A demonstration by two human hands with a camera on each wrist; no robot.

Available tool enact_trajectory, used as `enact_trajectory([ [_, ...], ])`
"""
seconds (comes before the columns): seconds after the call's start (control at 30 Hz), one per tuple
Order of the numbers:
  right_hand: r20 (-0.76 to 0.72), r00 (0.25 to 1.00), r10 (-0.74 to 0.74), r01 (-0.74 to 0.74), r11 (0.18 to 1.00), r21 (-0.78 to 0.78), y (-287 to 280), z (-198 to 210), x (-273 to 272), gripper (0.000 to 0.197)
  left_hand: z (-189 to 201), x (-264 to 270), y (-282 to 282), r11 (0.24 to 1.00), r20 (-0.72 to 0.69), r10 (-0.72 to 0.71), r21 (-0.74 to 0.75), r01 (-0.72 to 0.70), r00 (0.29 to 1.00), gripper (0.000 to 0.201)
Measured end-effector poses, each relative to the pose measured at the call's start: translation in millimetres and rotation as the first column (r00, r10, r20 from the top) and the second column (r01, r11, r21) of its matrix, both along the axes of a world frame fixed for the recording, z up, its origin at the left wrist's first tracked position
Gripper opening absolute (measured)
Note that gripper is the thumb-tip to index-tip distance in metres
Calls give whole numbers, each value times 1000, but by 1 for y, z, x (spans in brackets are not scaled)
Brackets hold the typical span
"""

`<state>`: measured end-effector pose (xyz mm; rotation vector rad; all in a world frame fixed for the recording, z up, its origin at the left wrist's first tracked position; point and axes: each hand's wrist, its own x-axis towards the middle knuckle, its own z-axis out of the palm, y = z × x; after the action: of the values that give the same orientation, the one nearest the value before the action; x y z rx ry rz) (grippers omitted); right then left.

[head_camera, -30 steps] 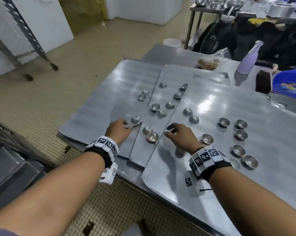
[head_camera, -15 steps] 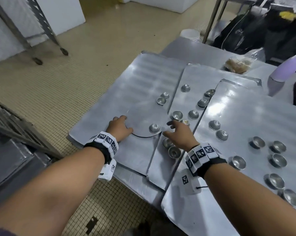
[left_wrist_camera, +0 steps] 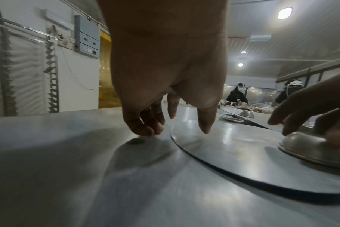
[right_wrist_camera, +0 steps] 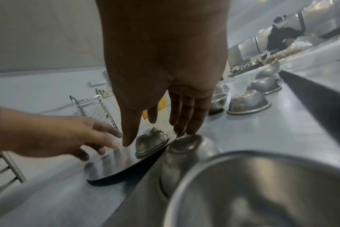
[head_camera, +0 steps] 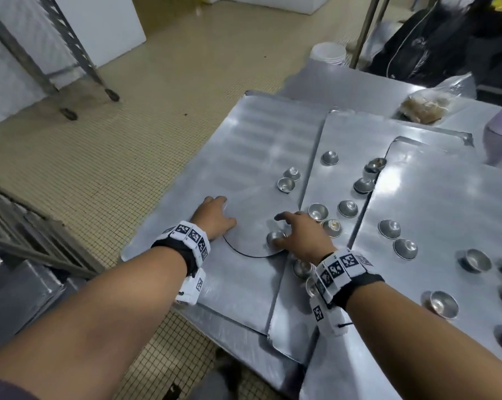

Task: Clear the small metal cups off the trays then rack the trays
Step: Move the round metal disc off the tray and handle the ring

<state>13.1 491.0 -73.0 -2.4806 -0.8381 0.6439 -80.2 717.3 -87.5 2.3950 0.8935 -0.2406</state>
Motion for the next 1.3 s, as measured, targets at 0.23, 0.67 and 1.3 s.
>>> enact_trajectory([
  [0.23, 46, 986, -163, 165, 985, -56, 15, -3, -15, 29, -4, 52, 35, 979, -26, -205, 7, 205, 978, 89],
  [0.67, 128, 860, -495, 505, 860, -67, -20, -4, -11, 21, -2, 91, 37, 909, -104, -416, -20, 416, 903, 79],
  [1.3, -74, 783, -618, 617, 757, 216, 13, 4, -7, 50, 40, 68, 82, 487, 319, 123, -845, 223, 940, 18],
])
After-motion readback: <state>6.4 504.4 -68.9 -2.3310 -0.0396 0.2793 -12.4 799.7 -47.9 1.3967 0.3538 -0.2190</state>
